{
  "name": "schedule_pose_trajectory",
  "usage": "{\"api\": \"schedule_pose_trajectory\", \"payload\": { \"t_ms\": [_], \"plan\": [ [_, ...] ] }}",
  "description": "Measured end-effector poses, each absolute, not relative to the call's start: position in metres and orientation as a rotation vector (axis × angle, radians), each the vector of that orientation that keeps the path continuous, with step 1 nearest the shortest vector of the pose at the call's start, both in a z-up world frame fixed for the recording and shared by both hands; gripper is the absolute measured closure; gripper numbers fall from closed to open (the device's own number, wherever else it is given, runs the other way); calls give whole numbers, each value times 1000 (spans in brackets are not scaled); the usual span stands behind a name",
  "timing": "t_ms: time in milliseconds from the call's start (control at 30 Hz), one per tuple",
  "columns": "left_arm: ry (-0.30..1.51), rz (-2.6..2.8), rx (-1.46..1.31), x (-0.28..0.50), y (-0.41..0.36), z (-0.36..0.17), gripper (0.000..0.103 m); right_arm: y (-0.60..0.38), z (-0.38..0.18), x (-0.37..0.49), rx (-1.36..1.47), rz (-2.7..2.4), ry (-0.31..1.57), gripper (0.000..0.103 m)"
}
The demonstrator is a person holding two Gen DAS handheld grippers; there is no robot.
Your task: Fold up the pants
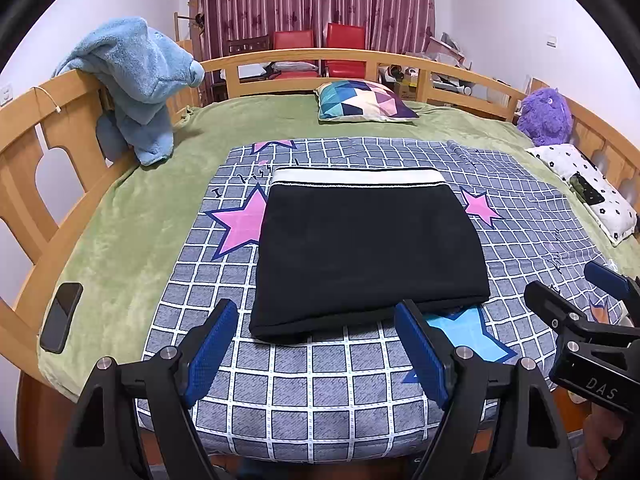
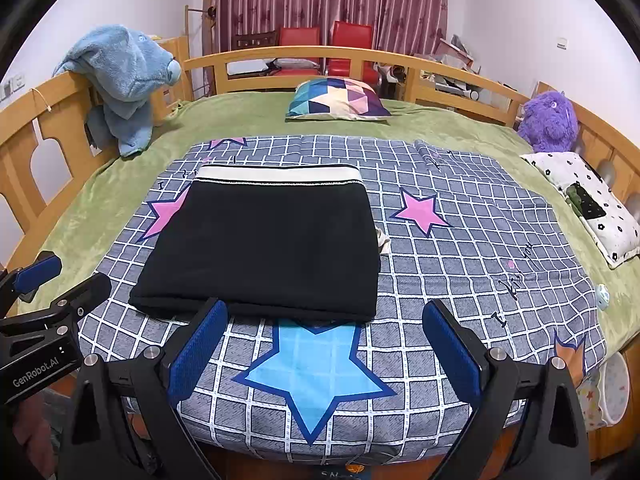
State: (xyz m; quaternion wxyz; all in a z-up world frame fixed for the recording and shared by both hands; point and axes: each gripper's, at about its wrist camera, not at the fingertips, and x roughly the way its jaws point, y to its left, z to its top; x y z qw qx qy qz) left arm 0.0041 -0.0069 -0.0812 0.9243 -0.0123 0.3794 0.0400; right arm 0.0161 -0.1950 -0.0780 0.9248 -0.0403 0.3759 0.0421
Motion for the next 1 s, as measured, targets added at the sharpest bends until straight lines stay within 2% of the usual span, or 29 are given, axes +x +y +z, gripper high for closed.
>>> {"api": "schedule_pose_trajectory", "payload": {
  "t_ms": [1000],
  "plan": [
    [781,72,-37,3,-5,-80,23,-195,-79,17,-81,90,766,6]
  ]
}}
